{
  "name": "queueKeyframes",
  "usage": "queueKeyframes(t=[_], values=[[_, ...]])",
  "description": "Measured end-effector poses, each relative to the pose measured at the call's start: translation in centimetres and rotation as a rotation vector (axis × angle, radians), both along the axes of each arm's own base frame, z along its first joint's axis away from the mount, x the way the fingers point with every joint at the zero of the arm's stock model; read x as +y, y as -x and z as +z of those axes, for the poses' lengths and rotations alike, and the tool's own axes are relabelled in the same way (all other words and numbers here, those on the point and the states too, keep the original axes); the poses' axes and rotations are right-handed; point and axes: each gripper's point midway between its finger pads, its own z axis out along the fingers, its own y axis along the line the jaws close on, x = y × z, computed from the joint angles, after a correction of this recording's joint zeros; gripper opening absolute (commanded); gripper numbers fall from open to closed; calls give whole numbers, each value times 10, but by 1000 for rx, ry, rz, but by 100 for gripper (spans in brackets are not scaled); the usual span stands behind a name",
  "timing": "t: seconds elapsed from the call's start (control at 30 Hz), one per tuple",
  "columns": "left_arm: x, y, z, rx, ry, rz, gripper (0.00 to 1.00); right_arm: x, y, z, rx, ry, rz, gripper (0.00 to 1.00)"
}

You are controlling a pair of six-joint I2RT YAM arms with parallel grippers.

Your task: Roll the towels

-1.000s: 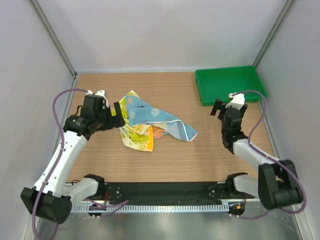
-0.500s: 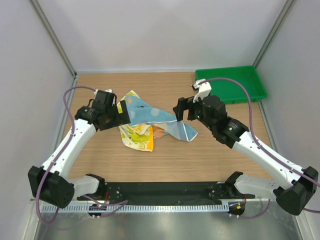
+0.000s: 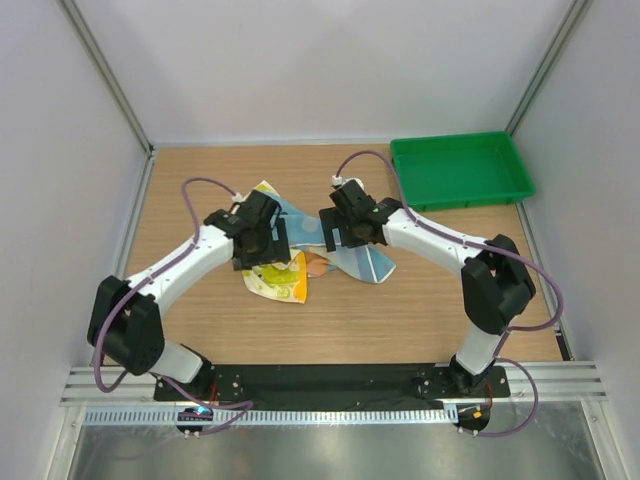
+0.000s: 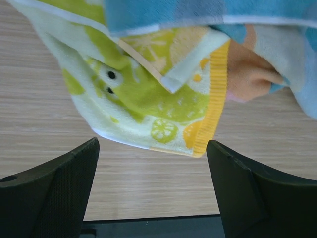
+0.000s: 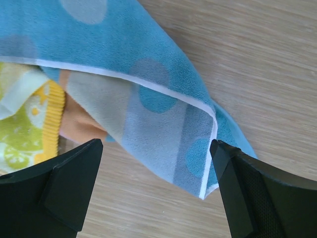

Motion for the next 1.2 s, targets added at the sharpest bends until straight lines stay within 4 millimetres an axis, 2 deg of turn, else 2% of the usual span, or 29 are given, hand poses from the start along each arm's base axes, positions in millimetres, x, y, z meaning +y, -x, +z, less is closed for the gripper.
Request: queueKeyframes(t=[0.03,0.1,0.27,0.37,0.47,0.57,0.6,0.67,0.77,0.8,0.83,1.03,1.1,1.2], values=[[-3,0,-4,3,-13,-1,88,-2,-1,-6,15,23,-9,99],[-29,14,-11,14,-25,-77,88,-7,-2,-14,34,55,-23,99],[-66,45,-39,62,-95,-190,87,-24,-4,-15,42,93,-74,100],[-76,57,-51,74,-139,-233,86,-41,-7,-17,49,91,-127,100],[-79,62,-60,76,-182,-255,84,-67,-3,-22,72,94,-185,100],[-79,58,-69,77,-223,-248,75,-88,2,-24,85,95,-231,100],[-77,57,-73,78,-239,-243,67,-92,4,-23,89,96,-239,100],[-74,54,-79,82,-268,-234,58,-95,5,-21,87,94,-242,100],[-69,53,-87,88,-305,-227,33,-94,7,-18,83,80,-238,100],[-68,52,-89,88,-317,-225,10,-94,8,-18,85,77,-237,100],[-67,51,-90,86,-323,-217,0,-93,9,-18,87,67,-234,100],[-59,48,-80,53,-353,-213,0,-102,21,-33,151,29,-240,97],[-58,45,-67,22,-334,-205,0,-106,26,-41,177,11,-244,95],[-57,41,-37,-45,-280,-185,0,-109,39,-50,220,-24,-234,93]])
